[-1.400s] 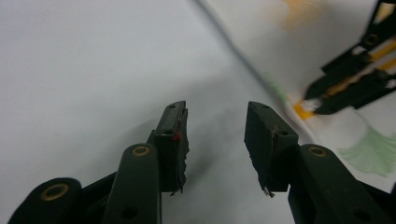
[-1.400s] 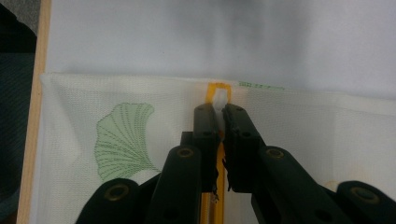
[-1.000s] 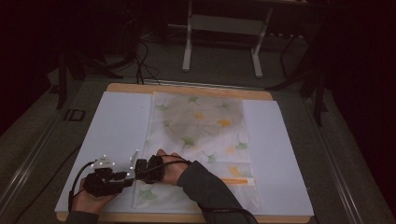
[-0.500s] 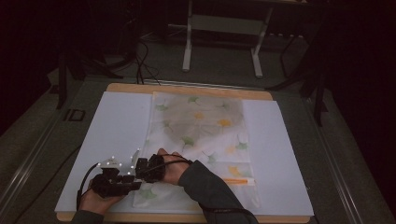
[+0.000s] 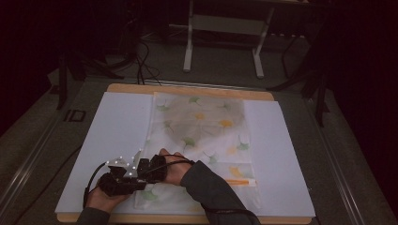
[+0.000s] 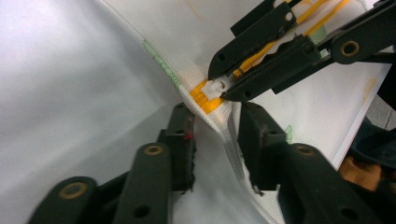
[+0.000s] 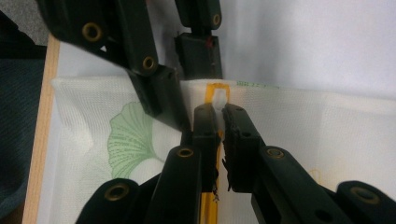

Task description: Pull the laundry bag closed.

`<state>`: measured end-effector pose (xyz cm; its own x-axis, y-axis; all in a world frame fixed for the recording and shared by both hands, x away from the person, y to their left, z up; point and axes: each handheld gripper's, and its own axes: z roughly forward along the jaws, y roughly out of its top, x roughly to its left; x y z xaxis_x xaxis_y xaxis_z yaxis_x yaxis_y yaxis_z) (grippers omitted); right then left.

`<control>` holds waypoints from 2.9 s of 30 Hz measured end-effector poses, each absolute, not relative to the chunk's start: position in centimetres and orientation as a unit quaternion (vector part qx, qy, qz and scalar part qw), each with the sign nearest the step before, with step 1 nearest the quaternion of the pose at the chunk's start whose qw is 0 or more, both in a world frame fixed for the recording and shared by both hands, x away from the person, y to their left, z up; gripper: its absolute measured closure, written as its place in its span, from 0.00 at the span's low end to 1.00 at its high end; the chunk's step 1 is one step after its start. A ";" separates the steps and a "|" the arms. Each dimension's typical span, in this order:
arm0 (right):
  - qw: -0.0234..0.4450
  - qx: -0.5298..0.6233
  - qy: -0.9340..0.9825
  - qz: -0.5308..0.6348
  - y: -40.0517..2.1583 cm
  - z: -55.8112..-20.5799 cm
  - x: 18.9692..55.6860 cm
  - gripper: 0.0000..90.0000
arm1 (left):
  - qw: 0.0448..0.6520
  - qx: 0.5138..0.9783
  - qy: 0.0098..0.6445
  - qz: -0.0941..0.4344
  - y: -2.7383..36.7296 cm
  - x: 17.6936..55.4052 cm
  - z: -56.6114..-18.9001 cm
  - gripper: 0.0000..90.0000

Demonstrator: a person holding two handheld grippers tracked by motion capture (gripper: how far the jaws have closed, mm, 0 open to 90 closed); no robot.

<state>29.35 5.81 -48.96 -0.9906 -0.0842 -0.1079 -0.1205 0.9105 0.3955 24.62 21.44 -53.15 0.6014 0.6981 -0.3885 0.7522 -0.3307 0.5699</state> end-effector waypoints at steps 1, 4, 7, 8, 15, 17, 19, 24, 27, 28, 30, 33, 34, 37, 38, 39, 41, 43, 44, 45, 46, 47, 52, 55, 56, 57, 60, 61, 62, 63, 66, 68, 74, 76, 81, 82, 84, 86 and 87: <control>0.045 -0.052 0.977 0.203 5.8 -49.0 29.4 0.94 | 0.369 0.816 0.443 -0.037 21.4 24.6 -53.1 0.80; 0.042 -0.050 0.977 0.202 5.6 -49.3 29.5 0.94 | 0.365 0.819 0.442 -0.032 21.3 24.5 -53.1 0.88; 0.039 -0.047 0.978 0.200 5.4 -49.6 29.6 0.94 | 0.365 0.819 0.442 -0.028 21.2 24.5 -53.1 0.93; 0.038 -0.047 0.978 0.200 5.4 -49.7 29.7 0.94 | 0.366 0.819 0.441 -0.027 21.1 24.4 -53.0 0.94; 0.025 -0.037 0.977 0.210 5.1 -50.1 30.1 0.94 | 0.367 0.819 0.441 -0.020 21.1 24.3 -52.9 0.98; 0.025 -0.035 0.977 0.210 5.0 -50.2 30.1 0.94 | 0.368 0.819 0.441 -0.019 21.1 24.3 -52.9 0.98; 0.024 -0.034 0.977 0.211 5.0 -50.4 30.1 0.94 | 0.370 0.817 0.442 -0.020 21.1 24.2 -52.9 0.98; 0.020 -0.029 0.977 0.210 4.9 -50.6 30.2 0.94 | 0.373 0.816 0.441 -0.021 21.1 24.2 -52.8 0.98; 0.020 -0.029 0.976 0.213 4.8 -50.7 30.2 0.94 | 0.377 0.815 0.440 -0.023 21.2 24.2 -52.8 0.98; 0.020 -0.029 0.976 0.213 4.7 -50.7 30.2 0.94 | 0.378 0.814 0.440 -0.024 21.2 24.2 -52.8 0.98; 0.019 -0.027 0.976 0.213 4.7 -50.7 30.1 0.94 | 0.378 0.814 0.439 -0.023 21.2 24.2 -52.7 0.99; 0.019 -0.026 0.976 0.216 4.6 -50.8 30.1 0.94 | 0.378 0.815 0.439 -0.024 21.2 24.2 -52.7 0.99; 0.019 -0.026 0.976 0.216 4.6 -50.8 30.1 0.94 | 0.378 0.815 0.439 -0.023 21.2 24.2 -52.7 0.99; 0.021 -0.025 0.975 0.218 4.5 -50.9 30.1 0.94 | 0.380 0.813 0.441 -0.024 21.3 24.2 -52.7 0.99; 0.021 -0.026 0.976 0.216 4.5 -50.9 30.1 0.94 | 0.380 0.813 0.440 -0.024 21.3 24.2 -52.7 0.99; 0.021 -0.025 0.976 0.216 4.5 -51.0 30.1 0.94 | 0.380 0.813 0.440 -0.024 21.3 24.2 -52.7 0.99; 0.020 -0.025 0.976 0.217 4.4 -51.0 30.1 0.94 | 0.382 0.813 0.440 -0.025 21.3 24.2 -52.7 0.99; 0.025 -0.027 0.976 0.215 4.4 -51.0 30.0 0.94 | 0.385 0.811 0.440 -0.026 21.3 24.1 -52.7 0.99; 0.026 -0.027 0.977 0.212 4.4 -50.9 29.9 0.94 | 0.386 0.810 0.440 -0.027 21.4 24.2 -52.7 0.99; 0.026 -0.026 0.976 0.213 4.3 -50.9 29.9 0.94 | 0.386 0.810 0.440 -0.027 21.4 24.2 -52.7 0.99; 0.026 -0.026 0.977 0.211 4.3 -51.0 29.9 0.94 | 0.388 0.810 0.439 -0.027 21.4 24.2 -52.7 0.99; 0.027 -0.026 0.977 0.212 4.3 -51.0 29.9 0.94 | 0.389 0.809 0.440 -0.027 21.4 24.2 -52.6 0.99; 0.036 -0.029 0.978 0.204 4.1 -50.9 29.6 0.95 | 0.396 0.805 0.439 -0.032 21.6 24.2 -52.6 0.99; 0.035 -0.028 0.978 0.201 3.8 -50.9 29.7 0.95 | 0.399 0.805 0.439 -0.031 21.7 24.2 -52.6 0.99; 0.035 -0.027 0.979 0.201 3.8 -50.9 29.6 0.95 | 0.399 0.805 0.438 -0.031 21.7 24.2 -52.6 0.99; 0.039 -0.028 0.979 0.200 3.7 -50.9 29.6 0.95 | 0.400 0.805 0.437 -0.032 21.7 24.2 -52.6 0.99; 0.052 -0.037 0.979 0.192 3.6 -50.8 29.2 0.95 | 0.400 0.805 0.437 -0.034 21.8 24.2 -52.6 0.99; 0.052 -0.038 0.980 0.191 3.5 -50.8 29.2 0.95 | 0.400 0.805 0.436 -0.034 21.8 24.2 -52.6 0.99; 0.052 -0.038 0.980 0.189 3.5 -50.8 29.1 0.95 | 0.400 0.806 0.435 -0.034 21.8 24.1 -52.6 0.99; 0.051 -0.038 0.979 0.191 3.4 -50.8 29.1 0.95 | 0.401 0.806 0.434 -0.033 21.8 24.1 -52.6 0.99; 0.051 -0.038 0.979 0.193 3.3 -50.6 29.1 0.95 | 0.403 0.805 0.434 -0.033 21.8 24.1 -52.5 0.99; 0.057 -0.040 0.980 0.187 3.3 -50.6 29.0 0.95 | 0.405 0.804 0.435 -0.034 21.9 24.1 -52.5 0.99; 0.057 -0.038 0.980 0.185 2.8 -50.8 29.1 0.95 | 0.407 0.802 0.435 -0.034 21.9 24.1 -52.4 0.99; 0.058 -0.038 0.981 0.183 2.6 -50.8 29.1 0.95 | 0.409 0.802 0.434 -0.033 22.0 24.0 -52.4 0.99; 0.058 -0.032 0.981 0.184 2.1 -50.8 29.2 0.95 | 0.411 0.801 0.434 -0.033 22.1 24.0 -52.4 0.99; 0.057 -0.031 0.981 0.185 2.0 -50.8 29.2 0.95 | 0.411 0.801 0.434 -0.033 22.0 24.0 -52.4 0.99; 0.058 -0.031 0.980 0.186 1.8 -50.8 29.2 0.95 | 0.411 0.801 0.434 -0.033 22.1 24.0 -52.3 0.99; 0.058 -0.030 0.981 0.184 1.7 -50.8 29.2 0.95 | 0.412 0.801 0.433 -0.033 22.1 24.0 -52.3 0.99; 0.057 -0.028 0.981 0.184 1.6 -50.8 29.2 0.95 | 0.412 0.801 0.433 -0.033 22.1 24.0 -52.3 0.99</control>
<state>29.22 1.57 -50.76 -0.9920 -0.0350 -0.1214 -0.0765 0.9310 0.3570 23.99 22.12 -52.34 0.6232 0.6661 -0.4098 0.7205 -0.2852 0.6321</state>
